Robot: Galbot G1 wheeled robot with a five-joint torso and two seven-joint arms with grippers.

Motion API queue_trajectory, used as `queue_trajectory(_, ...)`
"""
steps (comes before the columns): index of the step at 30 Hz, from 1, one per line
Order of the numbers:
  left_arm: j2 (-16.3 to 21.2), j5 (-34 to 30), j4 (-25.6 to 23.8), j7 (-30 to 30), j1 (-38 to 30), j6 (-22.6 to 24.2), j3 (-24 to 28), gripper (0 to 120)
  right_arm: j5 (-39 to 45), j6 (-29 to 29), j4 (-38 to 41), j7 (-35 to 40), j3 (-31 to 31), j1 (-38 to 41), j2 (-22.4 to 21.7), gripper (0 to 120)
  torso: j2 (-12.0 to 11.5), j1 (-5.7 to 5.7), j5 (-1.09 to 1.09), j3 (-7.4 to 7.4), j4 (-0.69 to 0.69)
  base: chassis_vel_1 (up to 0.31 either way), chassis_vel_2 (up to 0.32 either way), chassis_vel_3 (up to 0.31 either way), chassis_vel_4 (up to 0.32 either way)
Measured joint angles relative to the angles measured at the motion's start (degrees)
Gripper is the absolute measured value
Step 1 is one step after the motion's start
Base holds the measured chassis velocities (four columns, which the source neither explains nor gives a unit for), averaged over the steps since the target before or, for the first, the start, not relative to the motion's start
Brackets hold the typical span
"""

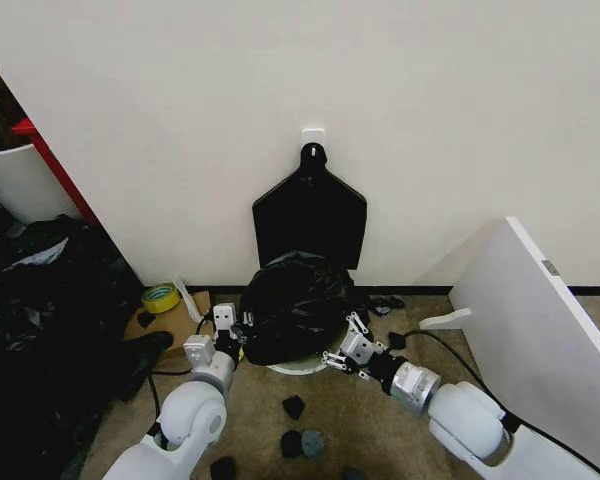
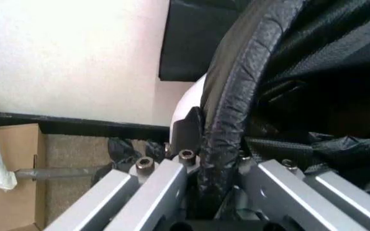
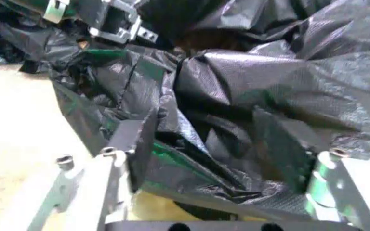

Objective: Place the garbage bag over the trash bin.

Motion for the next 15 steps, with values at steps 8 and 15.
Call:
queue_trajectory(8, 0.01, 0.09, -0.19, -0.07, -0.19, 0.11, 0.31, 0, 1.14, -4.73, 1.37, -2.97, -0.14, 0.49, -0.88, 49, 0.0, 0.0, 0.0, 0.0, 0.0, 0.0, 0.0, 0.0, 0.0)
queue_trajectory(15, 0.14, 0.23, -0.27, -0.09, -0.06, 0.19, 0.45, 0, 9.4, -8.22, 3.2, 0.17, -1.0, 1.04, -0.61, 52, 0.0, 0.0, 0.0, 0.0, 0.0, 0.0, 0.0, 0.0, 0.0)
